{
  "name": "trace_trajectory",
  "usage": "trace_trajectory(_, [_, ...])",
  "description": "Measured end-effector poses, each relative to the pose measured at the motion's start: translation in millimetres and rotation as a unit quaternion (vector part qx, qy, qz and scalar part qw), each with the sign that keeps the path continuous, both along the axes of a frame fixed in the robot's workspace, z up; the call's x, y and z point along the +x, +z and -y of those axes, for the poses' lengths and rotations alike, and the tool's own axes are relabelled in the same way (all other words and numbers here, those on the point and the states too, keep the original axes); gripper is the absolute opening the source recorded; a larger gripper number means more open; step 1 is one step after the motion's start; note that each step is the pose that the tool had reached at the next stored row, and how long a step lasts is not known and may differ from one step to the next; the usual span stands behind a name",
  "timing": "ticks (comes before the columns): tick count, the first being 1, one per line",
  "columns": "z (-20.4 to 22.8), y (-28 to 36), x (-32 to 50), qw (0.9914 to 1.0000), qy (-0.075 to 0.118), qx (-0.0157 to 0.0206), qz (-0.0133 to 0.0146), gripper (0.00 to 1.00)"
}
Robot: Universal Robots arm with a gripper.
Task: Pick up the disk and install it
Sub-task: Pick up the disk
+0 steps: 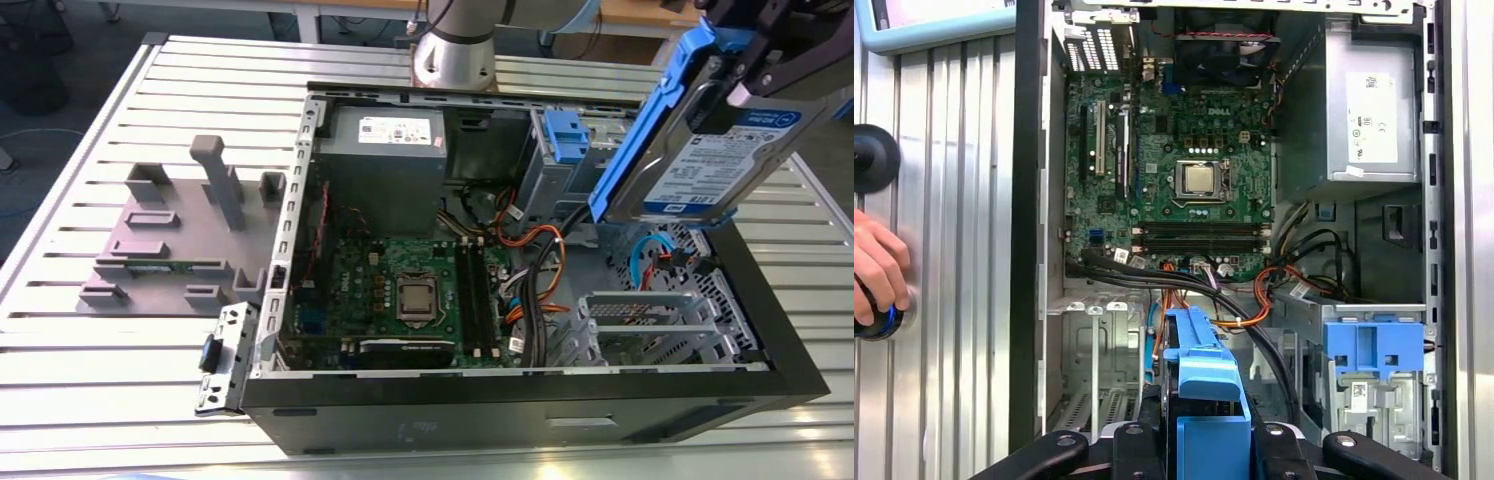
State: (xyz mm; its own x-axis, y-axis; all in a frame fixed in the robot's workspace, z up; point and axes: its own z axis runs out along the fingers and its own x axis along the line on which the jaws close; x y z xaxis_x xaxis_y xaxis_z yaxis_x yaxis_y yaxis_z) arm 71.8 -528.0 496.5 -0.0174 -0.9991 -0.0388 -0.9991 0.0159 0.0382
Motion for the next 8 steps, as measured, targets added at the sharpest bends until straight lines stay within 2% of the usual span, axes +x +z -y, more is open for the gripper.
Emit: trace_trajectory(8, [1.8,0.0,0.0,1.00000,0.000,-0.0001,0.0000,0.37])
